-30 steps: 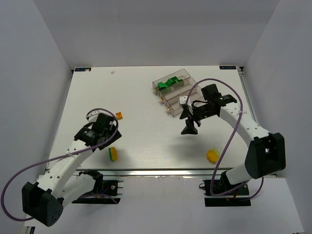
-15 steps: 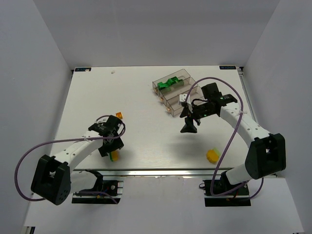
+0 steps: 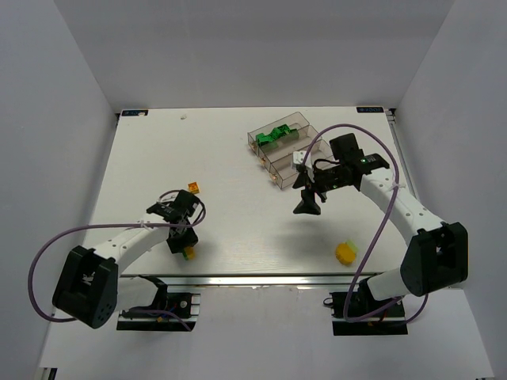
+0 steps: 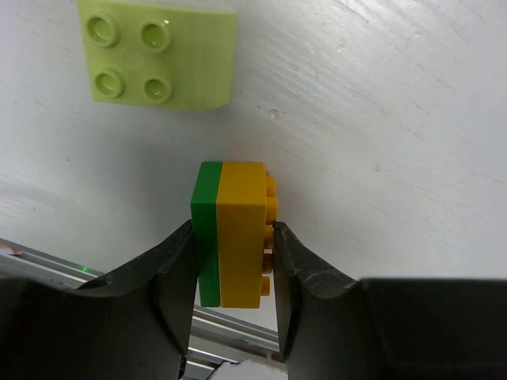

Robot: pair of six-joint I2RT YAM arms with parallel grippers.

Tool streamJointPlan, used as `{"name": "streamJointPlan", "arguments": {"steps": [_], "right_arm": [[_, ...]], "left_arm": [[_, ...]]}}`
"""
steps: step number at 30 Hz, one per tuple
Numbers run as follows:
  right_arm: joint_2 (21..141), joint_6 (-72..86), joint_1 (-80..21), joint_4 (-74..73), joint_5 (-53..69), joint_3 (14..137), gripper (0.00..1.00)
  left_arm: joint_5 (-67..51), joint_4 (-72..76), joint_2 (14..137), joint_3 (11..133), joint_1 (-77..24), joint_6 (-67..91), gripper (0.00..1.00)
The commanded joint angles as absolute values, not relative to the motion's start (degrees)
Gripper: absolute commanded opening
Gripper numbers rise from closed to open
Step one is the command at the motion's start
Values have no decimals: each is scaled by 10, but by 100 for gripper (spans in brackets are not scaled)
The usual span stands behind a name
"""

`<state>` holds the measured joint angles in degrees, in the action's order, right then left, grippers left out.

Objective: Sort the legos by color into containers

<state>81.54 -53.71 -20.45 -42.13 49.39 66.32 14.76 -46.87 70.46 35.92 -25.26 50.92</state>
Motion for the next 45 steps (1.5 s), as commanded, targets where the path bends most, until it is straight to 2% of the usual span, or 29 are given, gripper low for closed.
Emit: {"name": "streamJointPlan", "arguments": {"steps": [1,5,9,11,15,16,20,23,25,29,30,35,41,45], "right_arm": [[792,-522,-208,-413,500,666,89],[798,-485,-208,-409,527,673,89],[853,-459,-216,-535,587,745,89],[881,-434,-228,-550,606,772,88],[854,-241,-259,-417,584,728,76],[838,-185,-268,-339,563,716,70],[813,40,-328,-216,431,672,58],[820,109,-358,-193,348,672,68],[830,128,-363,-185,335,672,71],[855,159,-369,-172,304,684,88],[859,167,-369,-162,302,685,89],[881,183,-376,-150,258,702,89],[905,180,-377,-142,276,706,89],[914,192,-377,-135,283,706,76]], "left_arm": [[154,-447,679,352,-254,514,37],[121,-424,636,358,-254,521,24],[70,-377,579,375,-258,539,22],[30,-328,567,379,-263,558,22],[-28,-214,559,374,-272,607,22],[-32,-195,562,375,-275,626,22],[-23,-111,605,389,-287,675,22],[-15,-90,653,414,-303,701,22],[-11,-83,676,433,-314,719,22],[-8,-70,721,461,-340,737,22],[-8,-74,734,467,-349,738,22],[10,-58,743,468,-358,753,22],[7,-49,750,478,-358,758,22],[6,-47,751,477,-358,759,22]]}}
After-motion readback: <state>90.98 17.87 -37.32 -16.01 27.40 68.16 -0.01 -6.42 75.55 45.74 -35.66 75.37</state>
